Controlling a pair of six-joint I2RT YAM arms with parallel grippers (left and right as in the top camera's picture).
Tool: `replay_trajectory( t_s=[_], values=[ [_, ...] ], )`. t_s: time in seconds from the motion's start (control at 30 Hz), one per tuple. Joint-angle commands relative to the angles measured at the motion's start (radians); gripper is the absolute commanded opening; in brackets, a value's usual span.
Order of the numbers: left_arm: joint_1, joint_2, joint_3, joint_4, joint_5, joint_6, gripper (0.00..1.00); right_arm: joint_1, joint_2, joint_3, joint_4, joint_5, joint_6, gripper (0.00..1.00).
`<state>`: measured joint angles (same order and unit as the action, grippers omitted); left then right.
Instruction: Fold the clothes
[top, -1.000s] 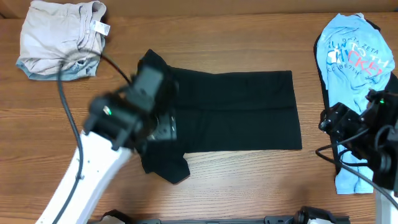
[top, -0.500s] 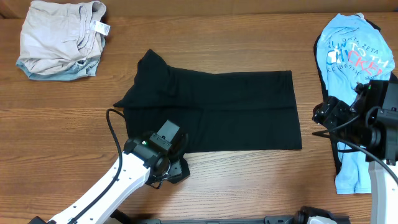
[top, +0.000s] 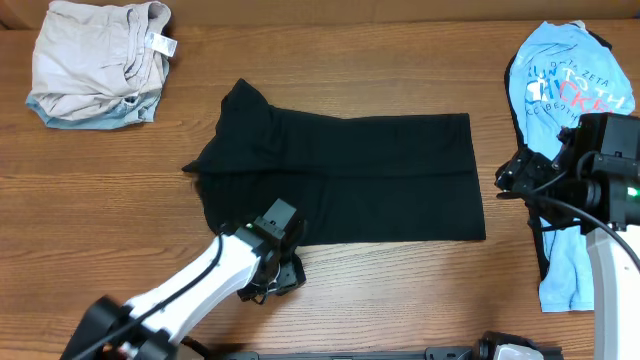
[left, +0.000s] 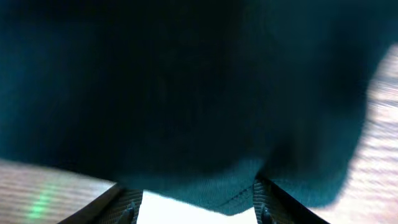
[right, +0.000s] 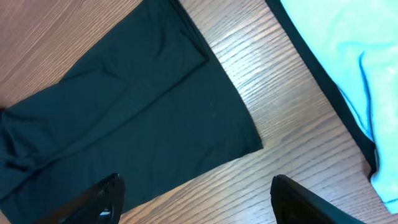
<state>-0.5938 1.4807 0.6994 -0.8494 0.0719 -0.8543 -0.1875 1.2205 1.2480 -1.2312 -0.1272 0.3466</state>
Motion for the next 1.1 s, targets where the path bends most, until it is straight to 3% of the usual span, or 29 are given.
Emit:
replay_trajectory(
  t_s=[0.0,0.03,0.1,0.2,0.5,0.73,1.07],
  values=[
    [0.006,0.065,-0.01,0.018,0.0,0.016,0.59,0.009,0.003,-0.006,0.008,-0.005,-0.002,0.79],
    [0.006,0.078,-0.01,0.021,-0.001,0.016,0.58,0.009,0.005,-0.006,0.008,-0.005,-0.002,0.79],
    [0.006,0.1,-0.01,0.021,-0.006,0.017,0.44,0.009,0.005,-0.008,0.005,-0.005,-0.002,0.79],
    [0.014,0.103,0.0,0.014,-0.031,0.036,0.04,0.009,0.005,-0.029,-0.004,-0.004,-0.002,0.77],
    [0.15,0.103,0.249,-0.243,-0.03,0.248,0.04,0.009,0.042,-0.158,0.002,-0.005,0.011,0.68],
    [0.241,0.103,0.456,-0.436,-0.03,0.374,0.04,0.009,0.093,-0.282,0.104,-0.005,0.03,0.63],
    [0.253,0.103,0.549,-0.477,-0.036,0.452,0.04,0.013,0.221,-0.438,0.335,-0.008,0.078,0.54]
  ],
)
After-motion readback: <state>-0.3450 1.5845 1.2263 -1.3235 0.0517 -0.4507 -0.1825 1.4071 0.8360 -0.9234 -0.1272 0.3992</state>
